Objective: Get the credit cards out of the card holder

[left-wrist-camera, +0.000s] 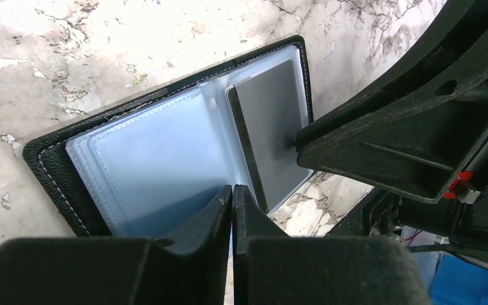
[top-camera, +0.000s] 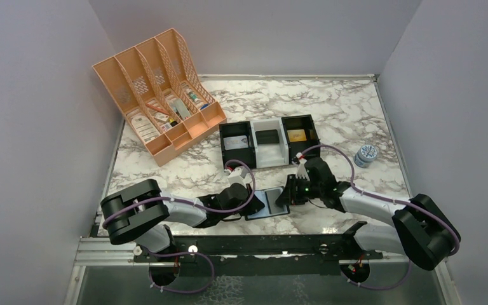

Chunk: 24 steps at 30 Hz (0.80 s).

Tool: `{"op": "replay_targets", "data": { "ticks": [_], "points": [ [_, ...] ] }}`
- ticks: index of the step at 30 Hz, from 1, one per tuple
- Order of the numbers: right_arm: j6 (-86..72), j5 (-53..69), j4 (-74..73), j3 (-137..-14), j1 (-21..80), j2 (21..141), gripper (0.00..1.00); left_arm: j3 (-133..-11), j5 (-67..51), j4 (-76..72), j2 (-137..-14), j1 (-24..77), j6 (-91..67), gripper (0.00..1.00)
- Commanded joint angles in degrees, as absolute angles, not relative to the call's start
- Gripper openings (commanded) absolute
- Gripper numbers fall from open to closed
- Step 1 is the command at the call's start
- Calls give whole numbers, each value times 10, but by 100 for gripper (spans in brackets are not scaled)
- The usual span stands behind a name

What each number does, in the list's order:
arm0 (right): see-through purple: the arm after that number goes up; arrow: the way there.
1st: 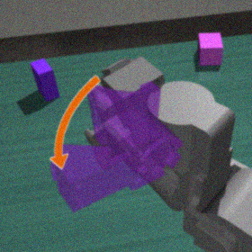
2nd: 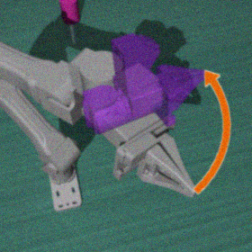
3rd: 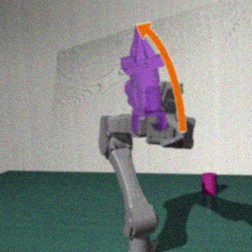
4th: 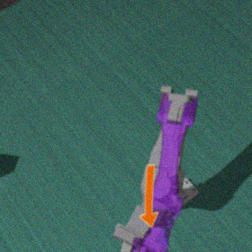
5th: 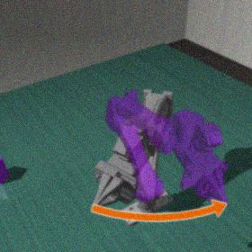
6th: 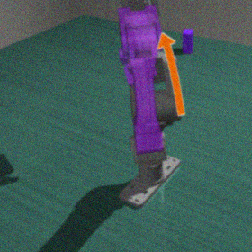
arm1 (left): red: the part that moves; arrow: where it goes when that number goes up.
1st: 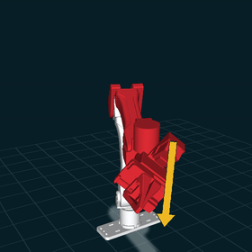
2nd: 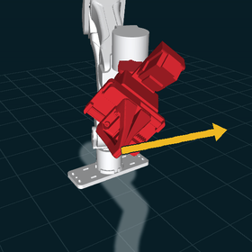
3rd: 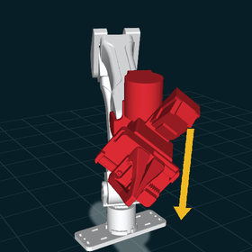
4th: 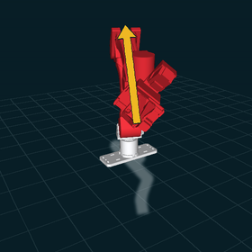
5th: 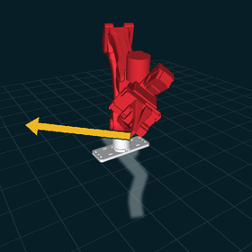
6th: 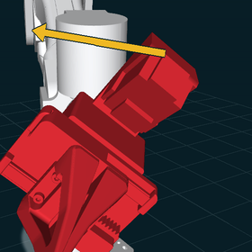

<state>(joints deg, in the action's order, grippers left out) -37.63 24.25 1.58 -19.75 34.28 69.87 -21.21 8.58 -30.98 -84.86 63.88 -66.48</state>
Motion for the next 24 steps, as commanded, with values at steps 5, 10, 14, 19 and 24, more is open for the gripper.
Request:
{"op": "replay_targets", "data": {
  "ticks": [5,10,14,19,24],
  "points": [
    [-346,194,-51,-239,345,675,21,-222,94,-299,-860,642,-662,10],
    [-338,171,-62,-247,345,682,21,-219,97,-299,-859,641,-667,11],
    [-335,182,-54,-244,345,703,22,-223,92,-300,-862,641,-663,13],
    [-347,217,-14,-219,345,725,21,-236,78,-307,-879,642,-663,19],
    [-357,229,3,-200,345,729,19,-240,67,-328,-901,642,-670,20]
  ]
}}
